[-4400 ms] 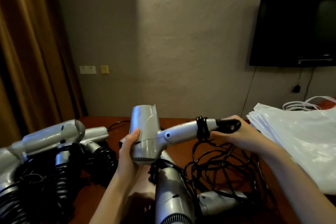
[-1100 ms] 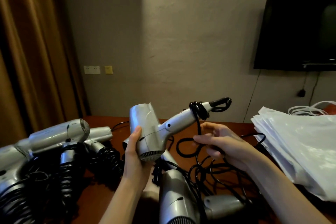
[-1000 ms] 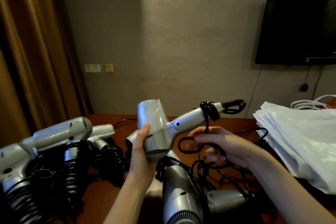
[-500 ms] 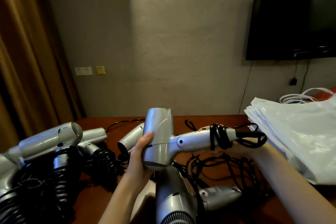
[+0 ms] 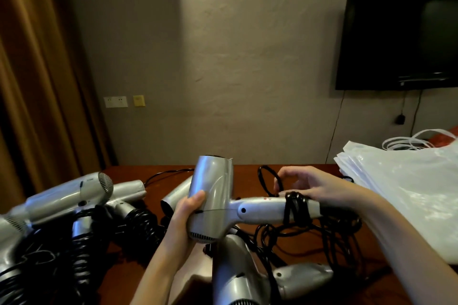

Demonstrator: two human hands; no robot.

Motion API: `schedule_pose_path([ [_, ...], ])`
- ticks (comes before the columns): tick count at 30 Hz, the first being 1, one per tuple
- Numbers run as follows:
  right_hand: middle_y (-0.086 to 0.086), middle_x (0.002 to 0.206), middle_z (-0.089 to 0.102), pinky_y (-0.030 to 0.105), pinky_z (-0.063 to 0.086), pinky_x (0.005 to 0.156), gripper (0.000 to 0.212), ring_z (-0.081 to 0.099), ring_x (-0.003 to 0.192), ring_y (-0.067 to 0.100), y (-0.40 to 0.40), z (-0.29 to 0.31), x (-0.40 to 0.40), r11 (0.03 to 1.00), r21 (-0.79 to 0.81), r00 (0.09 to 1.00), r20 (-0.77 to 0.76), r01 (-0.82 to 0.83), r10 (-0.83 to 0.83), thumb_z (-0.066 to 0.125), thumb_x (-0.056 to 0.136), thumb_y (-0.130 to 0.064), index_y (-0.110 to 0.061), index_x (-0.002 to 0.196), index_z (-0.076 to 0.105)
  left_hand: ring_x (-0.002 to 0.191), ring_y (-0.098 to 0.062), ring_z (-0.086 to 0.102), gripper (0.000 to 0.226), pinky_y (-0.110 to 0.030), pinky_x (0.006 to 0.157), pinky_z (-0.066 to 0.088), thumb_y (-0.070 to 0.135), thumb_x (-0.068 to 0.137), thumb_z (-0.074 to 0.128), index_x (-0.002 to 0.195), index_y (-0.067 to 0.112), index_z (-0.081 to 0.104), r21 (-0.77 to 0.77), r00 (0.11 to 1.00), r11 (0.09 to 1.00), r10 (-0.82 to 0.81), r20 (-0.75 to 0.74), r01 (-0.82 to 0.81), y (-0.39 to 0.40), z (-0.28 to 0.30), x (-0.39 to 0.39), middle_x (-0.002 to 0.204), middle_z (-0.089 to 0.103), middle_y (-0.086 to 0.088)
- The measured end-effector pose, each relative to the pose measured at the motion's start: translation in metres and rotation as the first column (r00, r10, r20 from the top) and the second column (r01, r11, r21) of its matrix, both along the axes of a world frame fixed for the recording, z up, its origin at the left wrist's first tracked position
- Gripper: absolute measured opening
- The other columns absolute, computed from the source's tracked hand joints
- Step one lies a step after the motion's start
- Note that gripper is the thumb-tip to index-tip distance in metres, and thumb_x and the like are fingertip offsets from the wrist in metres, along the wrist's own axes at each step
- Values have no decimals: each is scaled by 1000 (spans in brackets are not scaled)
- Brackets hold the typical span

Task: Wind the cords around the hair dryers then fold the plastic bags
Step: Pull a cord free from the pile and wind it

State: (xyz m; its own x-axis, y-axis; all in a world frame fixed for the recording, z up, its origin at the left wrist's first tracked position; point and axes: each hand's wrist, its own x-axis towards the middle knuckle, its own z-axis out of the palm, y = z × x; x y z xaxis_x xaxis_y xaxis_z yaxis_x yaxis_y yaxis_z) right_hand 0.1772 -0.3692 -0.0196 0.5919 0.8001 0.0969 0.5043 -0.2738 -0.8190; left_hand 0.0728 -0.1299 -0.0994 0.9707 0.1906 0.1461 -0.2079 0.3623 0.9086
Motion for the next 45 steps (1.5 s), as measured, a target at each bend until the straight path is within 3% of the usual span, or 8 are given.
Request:
schedule_pose_path([
  [5, -22, 107, 60, 3, 40, 88, 24, 53, 96, -23, -9, 9, -11, 995, -39, 995, 54, 89, -87, 53, 96, -17, -40, 102, 58, 85, -44, 58, 82, -53, 82, 42, 63, 35, 89, 90, 3, 75, 97, 994, 990, 96, 51, -101, -3, -4, 3, 93, 65, -34],
  [9, -22, 97, 65, 13, 45, 86, 22, 57, 90, -14, -7, 17, -18, 984, -52, 977, 140, 170, -161, 48, 98, -25, -34, 107, 66, 78, -54, 59, 82, -73, 78, 41, 63, 47, 87, 94, -1, 70, 163, 982, 970, 163, 98, -178, -6, -2, 8, 95, 58, -45],
  [13, -24, 60, 60, 10, 40, 61, 25, 55, 65, -9, 4, 16, -23, 972, 84, 932, 274, 221, -236, 48, 98, -27, -25, 92, 72, 67, -35, 64, 80, -45, 63, 51, 67, 46, 84, 89, 1, 69, 217, 959, 943, 216, 181, -253, -4, -2, 10, 80, 65, -30],
  [17, -11, 77, 73, 14, 47, 69, 17, 65, 78, 1, 5, 17, -23, 921, 277, 861, 355, 274, -364, 64, 89, -21, -31, 79, 74, 52, -25, 65, 64, -26, 45, 50, 48, 54, 77, 89, -4, 63, 139, 949, 958, 215, 232, -251, -2, 2, 6, 67, 67, -16],
  [21, -16, 80, 73, 10, 49, 68, 18, 67, 79, 2, 6, 21, -29, 854, 442, 824, 351, 273, -445, 72, 82, -15, -33, 82, 73, 68, -35, 63, 93, -37, 59, 50, 68, 49, 80, 99, -9, 64, 146, 927, 936, 279, 249, -321, 3, 0, 8, 79, 66, -29],
  [28, -13, 79, 68, 18, 52, 65, 22, 65, 72, 11, 9, 27, -43, 859, 468, 726, 515, 207, -455, 75, 78, -12, -32, 87, 73, 71, -26, 66, 59, -39, 61, 52, 62, 57, 69, 92, 14, 70, 193, 865, 852, 440, 241, -487, 5, -8, 10, 75, 71, -7],
  [36, -7, 48, 56, 16, 36, 49, 27, 47, 43, 2, 19, 15, -36, 943, 72, 921, 200, 326, -334, 58, 93, -29, -12, 79, 74, 75, -25, 69, 67, -39, 63, 56, 62, 52, 71, 98, 13, 68, 77, 811, 811, 564, 157, -580, 3, -9, 10, 82, 72, -8],
  [45, 7, 77, 71, 24, 51, 60, 12, 69, 64, 19, 27, -3, -34, 994, -104, 997, -77, -17, 9, 54, 96, -25, -15, 91, 56, 71, -31, 66, 67, -39, 60, 54, 50, 60, 77, 108, 5, 65, -112, 859, 860, 507, 74, -498, -3, -8, 11, 89, 69, -19],
])
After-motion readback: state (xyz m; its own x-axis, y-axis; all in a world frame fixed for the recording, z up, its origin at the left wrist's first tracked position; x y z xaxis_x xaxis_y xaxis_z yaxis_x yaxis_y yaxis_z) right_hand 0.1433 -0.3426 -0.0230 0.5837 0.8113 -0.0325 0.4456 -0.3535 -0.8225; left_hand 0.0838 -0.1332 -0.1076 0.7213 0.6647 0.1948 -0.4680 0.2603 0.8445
